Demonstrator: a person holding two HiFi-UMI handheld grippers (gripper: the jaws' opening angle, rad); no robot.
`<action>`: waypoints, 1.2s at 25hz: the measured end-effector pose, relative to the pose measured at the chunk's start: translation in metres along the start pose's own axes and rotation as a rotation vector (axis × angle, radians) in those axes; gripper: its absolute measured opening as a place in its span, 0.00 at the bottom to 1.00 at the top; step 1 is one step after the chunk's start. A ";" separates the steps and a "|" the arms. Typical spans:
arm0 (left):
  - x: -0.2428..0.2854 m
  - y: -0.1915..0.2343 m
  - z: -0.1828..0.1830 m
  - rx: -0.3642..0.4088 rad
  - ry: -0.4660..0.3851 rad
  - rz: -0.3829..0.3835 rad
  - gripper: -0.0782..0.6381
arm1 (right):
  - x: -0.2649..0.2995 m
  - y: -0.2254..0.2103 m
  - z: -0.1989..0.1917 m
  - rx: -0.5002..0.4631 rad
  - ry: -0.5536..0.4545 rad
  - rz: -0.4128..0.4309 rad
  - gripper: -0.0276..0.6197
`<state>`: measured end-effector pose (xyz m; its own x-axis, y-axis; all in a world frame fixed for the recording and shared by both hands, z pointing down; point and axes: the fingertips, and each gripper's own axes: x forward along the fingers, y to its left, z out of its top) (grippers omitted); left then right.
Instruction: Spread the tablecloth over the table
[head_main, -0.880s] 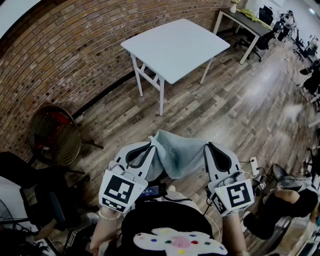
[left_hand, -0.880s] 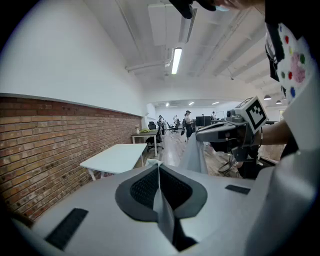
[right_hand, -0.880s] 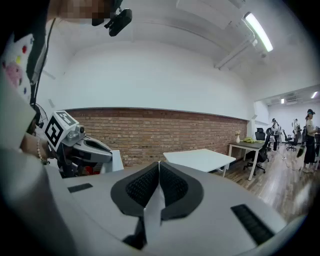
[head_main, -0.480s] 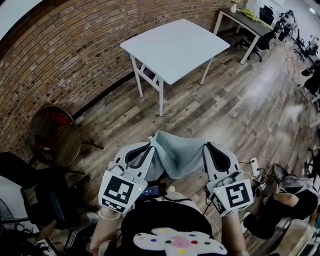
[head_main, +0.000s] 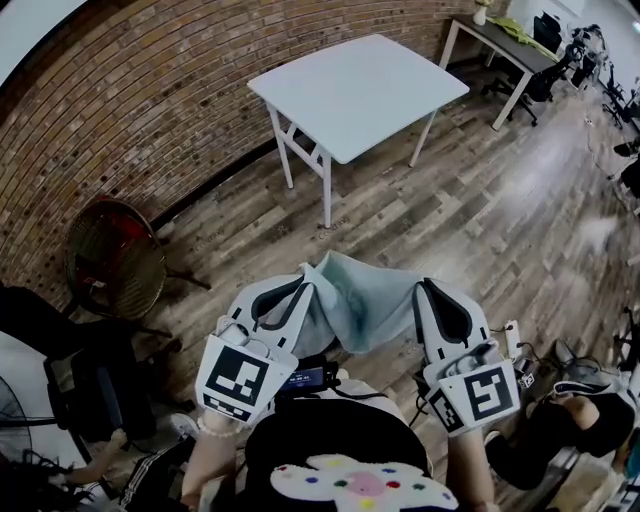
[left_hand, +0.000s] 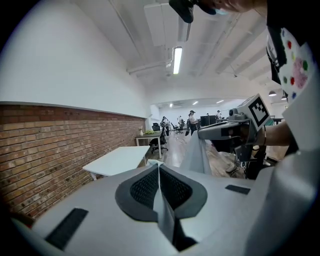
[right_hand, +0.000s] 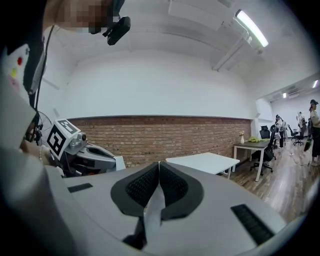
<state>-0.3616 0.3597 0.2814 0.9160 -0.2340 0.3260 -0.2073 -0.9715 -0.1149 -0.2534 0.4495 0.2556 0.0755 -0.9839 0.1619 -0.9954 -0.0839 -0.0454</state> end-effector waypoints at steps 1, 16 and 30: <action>0.001 -0.003 0.001 0.001 -0.004 0.004 0.13 | -0.004 -0.002 0.000 0.001 -0.005 0.001 0.10; 0.034 0.013 0.024 -0.019 -0.079 0.030 0.13 | 0.000 -0.037 0.017 -0.010 -0.068 -0.052 0.10; 0.124 0.112 0.041 -0.037 -0.090 0.000 0.13 | 0.108 -0.095 0.036 -0.004 -0.045 -0.109 0.10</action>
<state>-0.2572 0.2233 0.2706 0.9427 -0.2313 0.2403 -0.2184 -0.9726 -0.0792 -0.1485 0.3452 0.2416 0.1855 -0.9752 0.1210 -0.9814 -0.1900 -0.0262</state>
